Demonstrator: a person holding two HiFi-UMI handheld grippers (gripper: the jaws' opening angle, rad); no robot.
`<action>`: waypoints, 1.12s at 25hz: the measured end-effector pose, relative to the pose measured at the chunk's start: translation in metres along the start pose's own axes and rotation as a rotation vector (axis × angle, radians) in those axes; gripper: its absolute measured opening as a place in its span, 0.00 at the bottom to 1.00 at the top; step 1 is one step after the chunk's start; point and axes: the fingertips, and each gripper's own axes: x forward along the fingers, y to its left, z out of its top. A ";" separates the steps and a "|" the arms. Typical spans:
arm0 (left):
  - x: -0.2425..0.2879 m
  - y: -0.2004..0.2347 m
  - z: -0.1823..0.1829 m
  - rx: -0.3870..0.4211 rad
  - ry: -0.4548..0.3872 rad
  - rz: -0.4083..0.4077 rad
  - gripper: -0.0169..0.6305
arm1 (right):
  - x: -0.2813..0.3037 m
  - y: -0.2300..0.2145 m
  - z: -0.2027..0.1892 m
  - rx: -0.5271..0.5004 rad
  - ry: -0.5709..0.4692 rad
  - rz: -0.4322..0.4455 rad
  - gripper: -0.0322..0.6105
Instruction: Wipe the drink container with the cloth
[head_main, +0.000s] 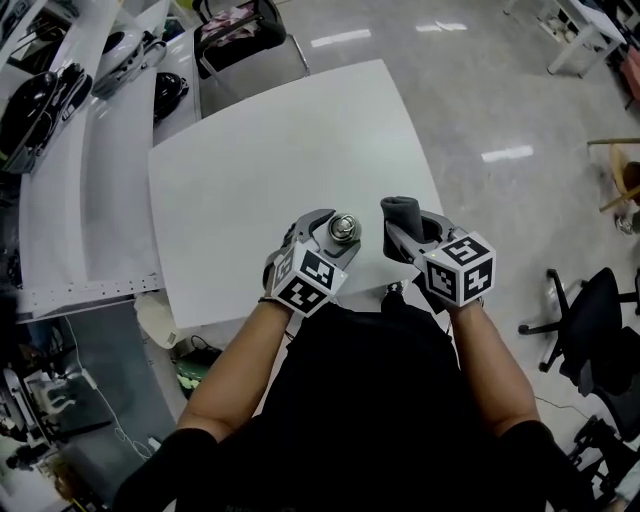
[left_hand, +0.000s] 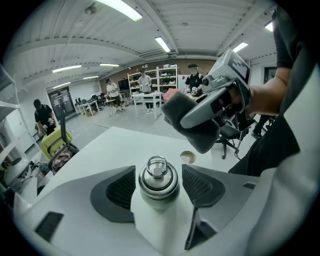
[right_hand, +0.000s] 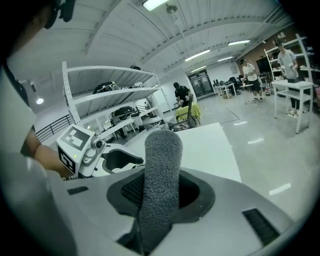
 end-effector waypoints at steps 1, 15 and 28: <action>0.003 0.000 -0.002 0.002 0.014 0.008 0.46 | -0.001 -0.001 -0.001 0.012 -0.004 0.007 0.22; -0.014 0.004 -0.020 -0.139 -0.033 0.036 0.43 | 0.016 0.021 -0.004 0.068 0.024 0.152 0.22; -0.042 0.010 -0.054 -0.222 -0.052 0.062 0.42 | 0.074 0.087 -0.001 0.025 0.142 0.355 0.22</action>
